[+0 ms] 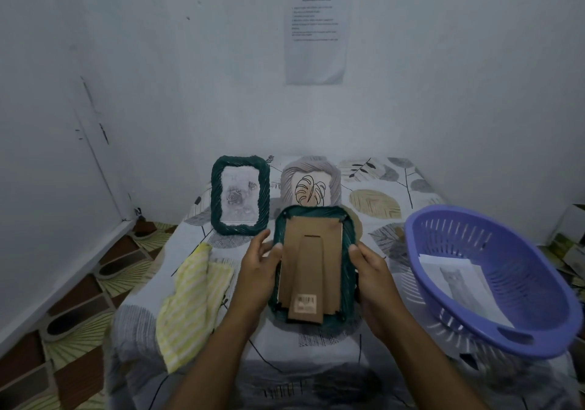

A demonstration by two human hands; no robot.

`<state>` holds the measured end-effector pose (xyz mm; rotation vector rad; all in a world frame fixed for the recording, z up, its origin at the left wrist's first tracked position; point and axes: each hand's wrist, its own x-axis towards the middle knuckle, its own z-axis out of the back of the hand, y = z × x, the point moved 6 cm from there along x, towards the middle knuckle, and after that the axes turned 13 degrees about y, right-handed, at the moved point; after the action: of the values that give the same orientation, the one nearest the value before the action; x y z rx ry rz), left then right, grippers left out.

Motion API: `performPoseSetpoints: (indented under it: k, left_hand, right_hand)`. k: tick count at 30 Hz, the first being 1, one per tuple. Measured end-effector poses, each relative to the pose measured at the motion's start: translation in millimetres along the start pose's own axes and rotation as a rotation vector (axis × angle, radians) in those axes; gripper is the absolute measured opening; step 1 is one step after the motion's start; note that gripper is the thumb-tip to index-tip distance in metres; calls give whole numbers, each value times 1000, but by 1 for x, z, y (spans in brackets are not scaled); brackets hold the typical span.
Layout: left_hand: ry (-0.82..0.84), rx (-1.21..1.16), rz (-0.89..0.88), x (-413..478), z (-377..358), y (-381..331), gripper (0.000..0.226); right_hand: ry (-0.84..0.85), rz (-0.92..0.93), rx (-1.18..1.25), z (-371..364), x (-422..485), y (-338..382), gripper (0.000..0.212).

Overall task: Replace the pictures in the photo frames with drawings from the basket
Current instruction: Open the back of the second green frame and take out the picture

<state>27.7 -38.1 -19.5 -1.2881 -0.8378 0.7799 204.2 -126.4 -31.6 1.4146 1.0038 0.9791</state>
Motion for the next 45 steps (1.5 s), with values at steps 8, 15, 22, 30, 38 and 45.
performPoseSetpoints:
  k: [8,15,22,30,38,45]
  left_hand:
    - [57,20,-24,29,4,-19,23]
    - [63,-6,-71,32,-6,-33,16]
    - [141,-50,-47,26,-19,-43,27]
    - [289,-173,109,-6,-11,-26,26]
    - [321,-322,157,-20,-22,-18,29]
    - [160,-562,161,-12,-20,-20,33]
  right_hand:
    - [33,-45,39,1,5,-2,28]
    - [6,-22,-7,-1,16,24,21]
    - [-116,62,-151,4,29,39,14]
    - [-281,37,-21,14,39,50,25]
    - [-168,-51,80,10,30,65,33]
    - [66,-182,30,3,-6,36,20]
